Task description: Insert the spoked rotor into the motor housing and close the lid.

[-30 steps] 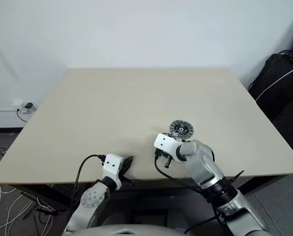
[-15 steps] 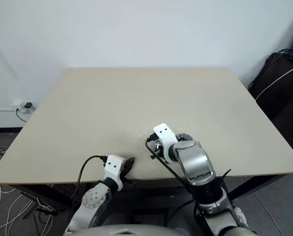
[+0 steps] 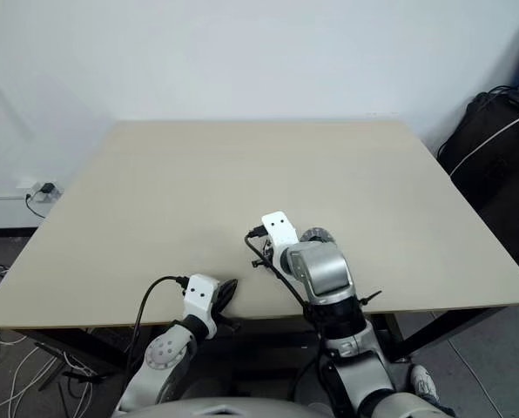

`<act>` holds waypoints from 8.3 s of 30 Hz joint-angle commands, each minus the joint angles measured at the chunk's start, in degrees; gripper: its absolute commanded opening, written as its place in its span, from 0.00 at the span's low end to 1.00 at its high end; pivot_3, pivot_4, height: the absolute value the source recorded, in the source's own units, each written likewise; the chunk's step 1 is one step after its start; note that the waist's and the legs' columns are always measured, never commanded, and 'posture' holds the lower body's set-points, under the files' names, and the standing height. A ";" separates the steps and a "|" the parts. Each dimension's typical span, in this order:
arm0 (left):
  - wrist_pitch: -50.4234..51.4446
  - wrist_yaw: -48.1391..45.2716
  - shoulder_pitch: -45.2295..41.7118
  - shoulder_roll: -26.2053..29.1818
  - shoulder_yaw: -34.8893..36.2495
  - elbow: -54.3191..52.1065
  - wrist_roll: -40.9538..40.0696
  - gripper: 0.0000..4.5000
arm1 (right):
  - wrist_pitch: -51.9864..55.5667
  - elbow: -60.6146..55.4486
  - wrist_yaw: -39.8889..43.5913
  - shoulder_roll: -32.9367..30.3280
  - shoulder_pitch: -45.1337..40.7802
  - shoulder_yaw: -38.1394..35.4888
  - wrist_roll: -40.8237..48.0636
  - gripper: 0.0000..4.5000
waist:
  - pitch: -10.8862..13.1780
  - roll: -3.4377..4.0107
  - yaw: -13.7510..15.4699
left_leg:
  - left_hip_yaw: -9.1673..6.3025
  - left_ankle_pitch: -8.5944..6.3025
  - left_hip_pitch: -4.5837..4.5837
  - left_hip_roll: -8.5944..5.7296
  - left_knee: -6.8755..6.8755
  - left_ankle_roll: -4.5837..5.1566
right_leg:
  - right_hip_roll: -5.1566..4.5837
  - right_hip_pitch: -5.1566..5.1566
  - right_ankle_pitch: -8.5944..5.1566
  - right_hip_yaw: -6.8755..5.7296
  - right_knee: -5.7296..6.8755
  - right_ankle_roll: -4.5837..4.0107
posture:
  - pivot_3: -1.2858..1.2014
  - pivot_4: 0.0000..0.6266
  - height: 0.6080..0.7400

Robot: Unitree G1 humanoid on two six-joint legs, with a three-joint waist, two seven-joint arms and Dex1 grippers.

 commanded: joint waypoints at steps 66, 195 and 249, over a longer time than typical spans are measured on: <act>0.57 -2.56 -1.48 1.33 -0.24 -2.04 -0.98 0.00 | -40.38 -5.63 -17.15 -16.70 18.60 -1.58 -4.73 0.01 | -0.06 0.22 -0.50 | 0.18 0.04 0.16 0.31 -0.08 0.16 | 0.12 0.10 -0.03 0.37 -0.06 0.10 | 0.52 0.00 1.00; -1.25 1.34 0.47 0.96 0.56 -2.29 -0.26 0.00 | -62.56 18.57 15.74 -16.15 9.74 -1.45 10.34 0.70 | 0.24 -0.12 0.20 | 0.18 -0.07 0.77 0.29 -0.16 0.23 | -0.07 0.73 -0.13 0.24 -0.08 0.13 | 0.52 0.00 1.00; 0.07 1.12 0.54 1.01 -0.13 -3.77 -0.21 0.00 | -54.68 17.31 -0.60 -10.38 8.87 5.48 -0.59 0.70 | 0.22 -0.09 -0.59 | 0.19 -0.05 0.97 0.34 -0.22 0.17 | -0.07 0.74 -0.17 0.22 -0.07 0.18 | 0.52 0.00 1.00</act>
